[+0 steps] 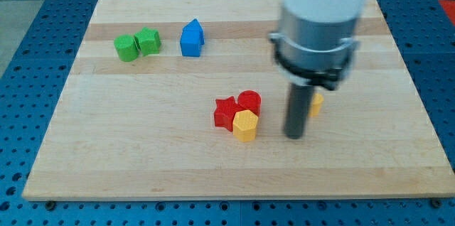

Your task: Slightly push the yellow heart towards right to the red circle

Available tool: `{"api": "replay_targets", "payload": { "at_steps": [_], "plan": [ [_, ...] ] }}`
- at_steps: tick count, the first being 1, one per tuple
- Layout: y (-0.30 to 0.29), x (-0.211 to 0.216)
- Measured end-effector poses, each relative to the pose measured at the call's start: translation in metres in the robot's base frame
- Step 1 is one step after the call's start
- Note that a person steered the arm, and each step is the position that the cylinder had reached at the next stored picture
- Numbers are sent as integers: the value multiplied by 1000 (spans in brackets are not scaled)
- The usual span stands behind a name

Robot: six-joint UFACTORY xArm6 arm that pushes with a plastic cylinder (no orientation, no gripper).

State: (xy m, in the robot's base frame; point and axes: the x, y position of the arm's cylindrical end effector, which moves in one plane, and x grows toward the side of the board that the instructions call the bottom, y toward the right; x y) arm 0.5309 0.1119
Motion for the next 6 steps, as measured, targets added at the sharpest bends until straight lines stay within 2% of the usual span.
{"api": "replay_targets", "payload": {
  "at_steps": [1,2,4,5,6],
  "plan": [
    [46,-25],
    [42,-51],
    [22,-63],
    [44,-77],
    [60,-41]
  ]
}}
